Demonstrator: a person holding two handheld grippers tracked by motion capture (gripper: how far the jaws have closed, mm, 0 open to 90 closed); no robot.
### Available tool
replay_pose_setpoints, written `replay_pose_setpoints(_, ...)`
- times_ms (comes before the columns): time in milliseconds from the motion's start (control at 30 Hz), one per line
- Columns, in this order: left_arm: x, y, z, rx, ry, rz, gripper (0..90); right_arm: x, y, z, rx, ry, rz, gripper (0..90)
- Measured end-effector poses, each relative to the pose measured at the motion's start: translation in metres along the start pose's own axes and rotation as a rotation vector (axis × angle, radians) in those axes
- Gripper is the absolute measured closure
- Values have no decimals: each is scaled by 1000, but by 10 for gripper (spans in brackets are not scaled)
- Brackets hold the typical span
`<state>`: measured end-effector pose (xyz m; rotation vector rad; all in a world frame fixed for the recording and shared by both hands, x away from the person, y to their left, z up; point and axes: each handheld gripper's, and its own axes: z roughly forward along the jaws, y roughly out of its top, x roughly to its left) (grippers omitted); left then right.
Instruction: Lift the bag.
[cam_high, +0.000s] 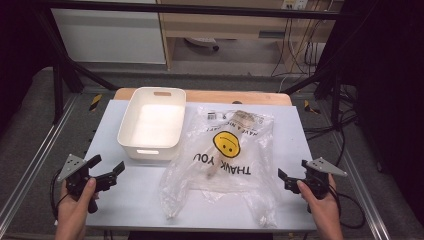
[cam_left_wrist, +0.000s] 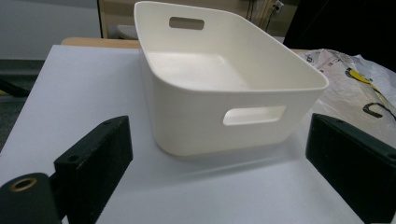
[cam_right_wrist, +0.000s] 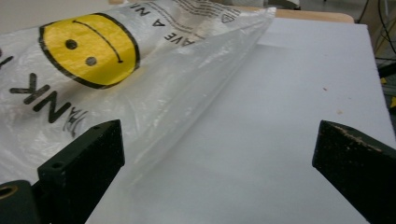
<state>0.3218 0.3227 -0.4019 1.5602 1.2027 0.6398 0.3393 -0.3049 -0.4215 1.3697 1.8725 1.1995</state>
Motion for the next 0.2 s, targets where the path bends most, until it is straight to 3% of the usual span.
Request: replay_pose_setpoints(200,9,-8,-2,34,2,-25,72,-14,-8,5,48,-65,22,43)
